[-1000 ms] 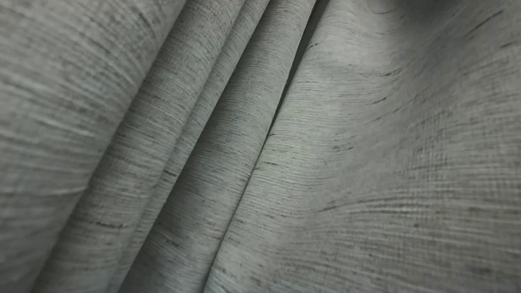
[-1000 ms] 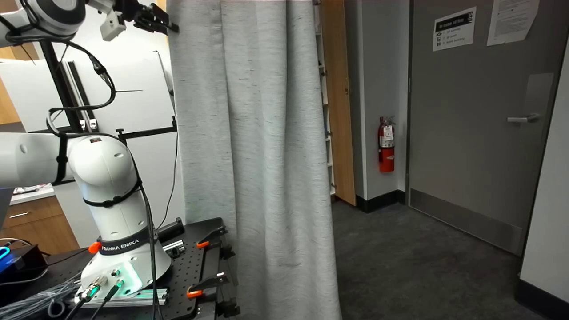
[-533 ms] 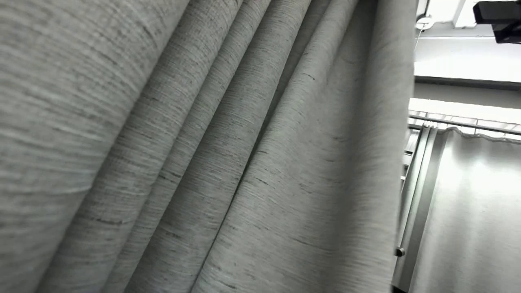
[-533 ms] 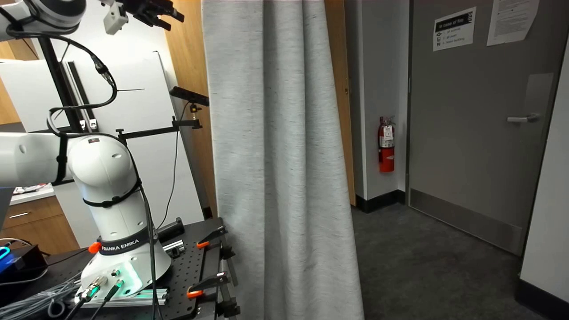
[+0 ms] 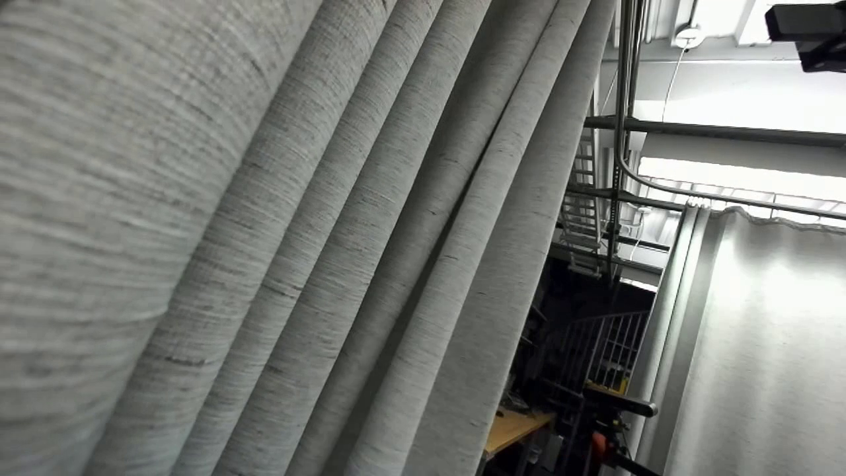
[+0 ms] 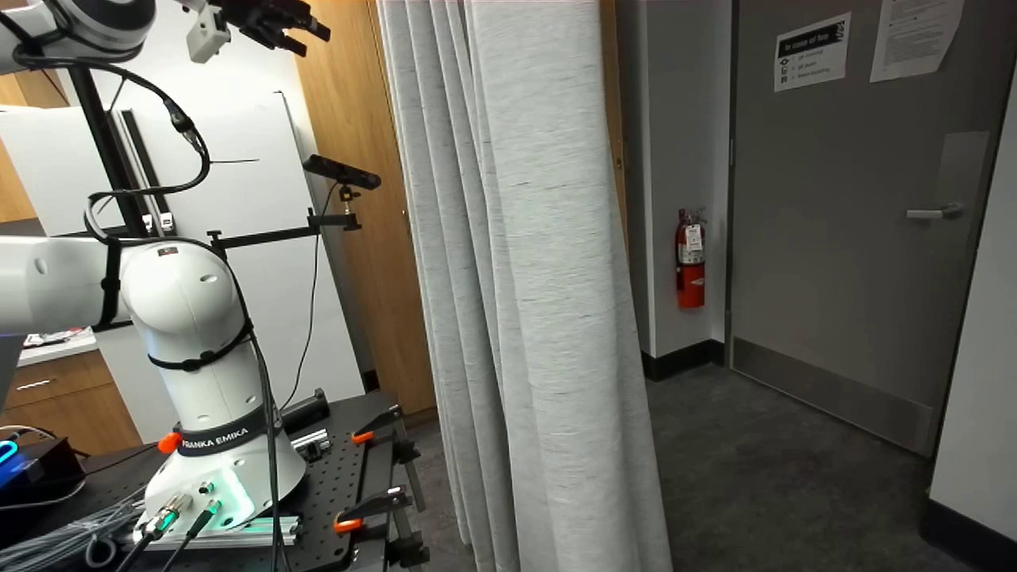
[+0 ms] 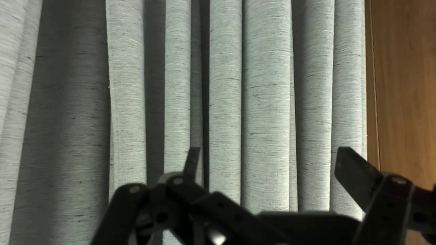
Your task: Slide the curtain to the left
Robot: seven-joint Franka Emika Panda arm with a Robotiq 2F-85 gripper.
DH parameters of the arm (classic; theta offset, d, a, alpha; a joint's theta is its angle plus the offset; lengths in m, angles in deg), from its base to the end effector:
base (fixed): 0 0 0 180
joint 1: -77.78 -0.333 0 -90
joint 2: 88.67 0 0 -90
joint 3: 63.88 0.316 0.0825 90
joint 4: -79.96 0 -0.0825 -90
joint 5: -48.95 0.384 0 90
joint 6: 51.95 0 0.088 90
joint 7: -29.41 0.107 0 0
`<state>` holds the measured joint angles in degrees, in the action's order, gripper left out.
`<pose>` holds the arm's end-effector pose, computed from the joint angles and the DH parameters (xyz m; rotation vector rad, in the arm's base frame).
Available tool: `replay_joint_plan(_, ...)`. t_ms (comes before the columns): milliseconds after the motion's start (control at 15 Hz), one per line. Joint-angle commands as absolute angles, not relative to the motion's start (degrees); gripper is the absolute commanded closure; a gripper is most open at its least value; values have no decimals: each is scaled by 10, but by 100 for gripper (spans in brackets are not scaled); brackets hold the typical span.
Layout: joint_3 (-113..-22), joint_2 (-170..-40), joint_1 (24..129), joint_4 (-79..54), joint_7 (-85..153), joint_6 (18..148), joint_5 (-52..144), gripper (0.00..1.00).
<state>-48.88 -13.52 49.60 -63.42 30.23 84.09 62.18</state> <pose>0.0933 0.1854 0.7386 -2.2577 -0.7653 -1.4966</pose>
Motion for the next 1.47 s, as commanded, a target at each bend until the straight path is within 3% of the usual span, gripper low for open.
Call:
replay_joint_plan(0, -487, -135, 502, -633, 297, 839, 629, 0)
replay_joint_plan(667, -506, -145, 533, -640, 321, 803, 626, 0)
replay_joint_plan(1400, -623, -268, 722, -610, 324, 758, 574, 0)
